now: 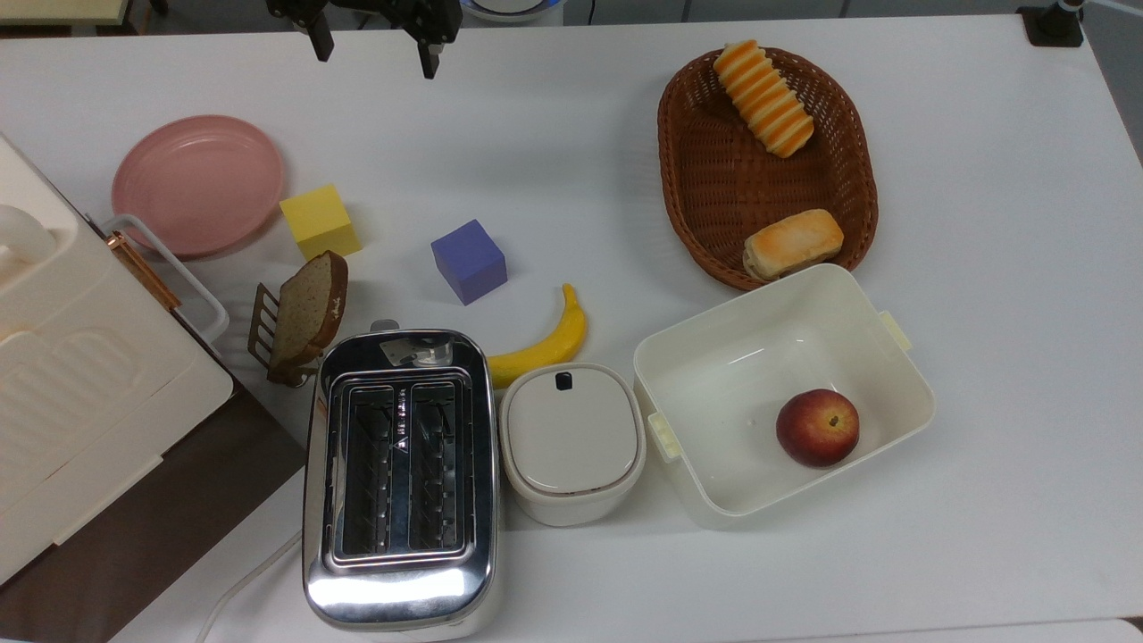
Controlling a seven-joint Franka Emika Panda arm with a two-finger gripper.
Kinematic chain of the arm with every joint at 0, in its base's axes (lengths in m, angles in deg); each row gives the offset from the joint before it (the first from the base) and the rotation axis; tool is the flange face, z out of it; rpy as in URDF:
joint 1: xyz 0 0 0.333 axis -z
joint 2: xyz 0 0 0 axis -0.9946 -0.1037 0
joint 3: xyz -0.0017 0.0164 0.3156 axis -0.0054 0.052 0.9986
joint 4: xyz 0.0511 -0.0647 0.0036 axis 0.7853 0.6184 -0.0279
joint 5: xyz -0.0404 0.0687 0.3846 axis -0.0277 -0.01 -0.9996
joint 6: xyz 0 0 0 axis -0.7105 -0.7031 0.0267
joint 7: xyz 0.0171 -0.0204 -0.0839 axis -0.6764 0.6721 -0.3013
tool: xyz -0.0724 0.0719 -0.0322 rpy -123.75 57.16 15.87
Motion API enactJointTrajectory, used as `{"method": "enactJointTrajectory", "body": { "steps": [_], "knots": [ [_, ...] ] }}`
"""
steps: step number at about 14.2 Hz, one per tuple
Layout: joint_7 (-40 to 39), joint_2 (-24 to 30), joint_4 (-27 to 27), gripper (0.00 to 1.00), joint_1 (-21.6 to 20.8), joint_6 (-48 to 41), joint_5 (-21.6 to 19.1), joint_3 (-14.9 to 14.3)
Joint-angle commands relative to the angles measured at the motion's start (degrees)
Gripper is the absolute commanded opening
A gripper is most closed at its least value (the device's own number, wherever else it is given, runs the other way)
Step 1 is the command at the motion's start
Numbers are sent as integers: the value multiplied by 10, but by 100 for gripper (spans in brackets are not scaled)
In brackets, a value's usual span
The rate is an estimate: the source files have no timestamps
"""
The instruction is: Put the bread on the table
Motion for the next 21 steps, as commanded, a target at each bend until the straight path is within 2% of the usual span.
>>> {"method": "enactJointTrajectory", "body": {
  "steps": [1, 13, 15, 19, 20, 21],
  "knots": [
    [-46, -1, -6, 100, 13, -29, -8, -2],
    [-47, -1, 6, 100, 13, -41, -8, 8],
    [-46, 2, 35, 100, 22, -25, -8, 48],
    [-42, 2, 63, 100, 41, -3, -7, 93],
    [-37, 1, 68, 100, 46, 2, -7, 110],
    [-19, 0, 88, 100, 55, 25, -7, 139]
  ]
}}
